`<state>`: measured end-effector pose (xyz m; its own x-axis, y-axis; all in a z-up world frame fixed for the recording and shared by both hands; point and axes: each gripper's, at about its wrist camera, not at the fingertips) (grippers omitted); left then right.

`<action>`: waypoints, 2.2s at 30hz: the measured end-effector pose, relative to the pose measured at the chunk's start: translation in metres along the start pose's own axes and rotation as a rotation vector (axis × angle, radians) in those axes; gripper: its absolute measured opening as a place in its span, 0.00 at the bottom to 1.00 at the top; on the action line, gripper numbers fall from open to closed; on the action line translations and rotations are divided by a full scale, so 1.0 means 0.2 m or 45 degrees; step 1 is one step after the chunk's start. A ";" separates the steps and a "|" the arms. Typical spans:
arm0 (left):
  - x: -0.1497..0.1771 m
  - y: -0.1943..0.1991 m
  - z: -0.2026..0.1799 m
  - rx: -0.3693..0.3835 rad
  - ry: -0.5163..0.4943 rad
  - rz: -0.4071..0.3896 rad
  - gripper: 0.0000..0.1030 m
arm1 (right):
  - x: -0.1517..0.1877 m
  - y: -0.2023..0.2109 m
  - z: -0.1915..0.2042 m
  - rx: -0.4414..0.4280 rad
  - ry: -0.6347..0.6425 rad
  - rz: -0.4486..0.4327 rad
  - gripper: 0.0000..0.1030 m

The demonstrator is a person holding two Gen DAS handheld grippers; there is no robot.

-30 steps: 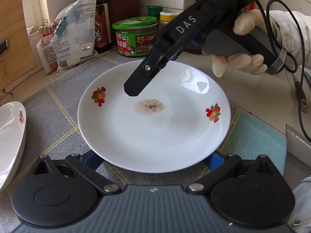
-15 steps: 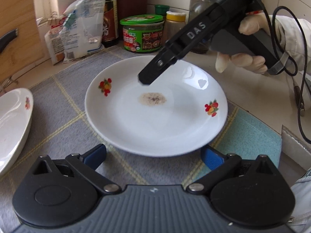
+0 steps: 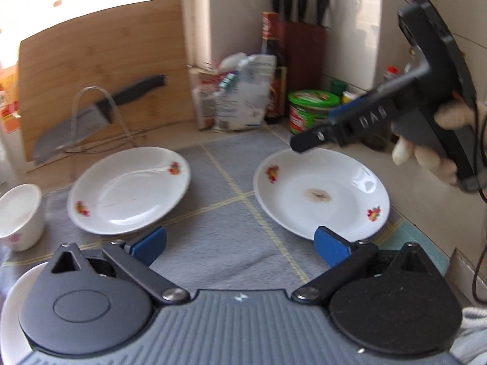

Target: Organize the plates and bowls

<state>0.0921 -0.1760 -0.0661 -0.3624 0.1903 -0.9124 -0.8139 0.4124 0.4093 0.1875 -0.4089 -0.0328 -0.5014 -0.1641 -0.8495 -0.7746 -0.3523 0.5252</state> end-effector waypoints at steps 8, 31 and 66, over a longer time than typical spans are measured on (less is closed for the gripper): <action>0.11 0.19 0.16 -0.085 0.040 0.010 0.99 | 0.01 -0.01 0.33 -0.073 -0.077 0.008 1.00; 0.54 0.62 0.72 -0.190 0.052 0.153 0.99 | 0.09 -0.30 1.08 -0.304 -0.085 0.237 1.00; 0.68 0.42 0.86 0.039 -0.024 0.140 1.00 | 0.13 -0.57 1.27 -0.354 -0.080 0.362 1.00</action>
<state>0.0531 0.0384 -0.1540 -0.4402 0.2525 -0.8617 -0.7550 0.4153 0.5074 0.1647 -0.1394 -0.1027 -0.7099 -0.2372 -0.6632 -0.4720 -0.5386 0.6979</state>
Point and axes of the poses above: each gripper's, at about its wrist camera, not at the fingertips, and y roughly against the way its jaws point, z to its left, x to its underside, and after that the axes turned 13 degrees about -z, right-handed
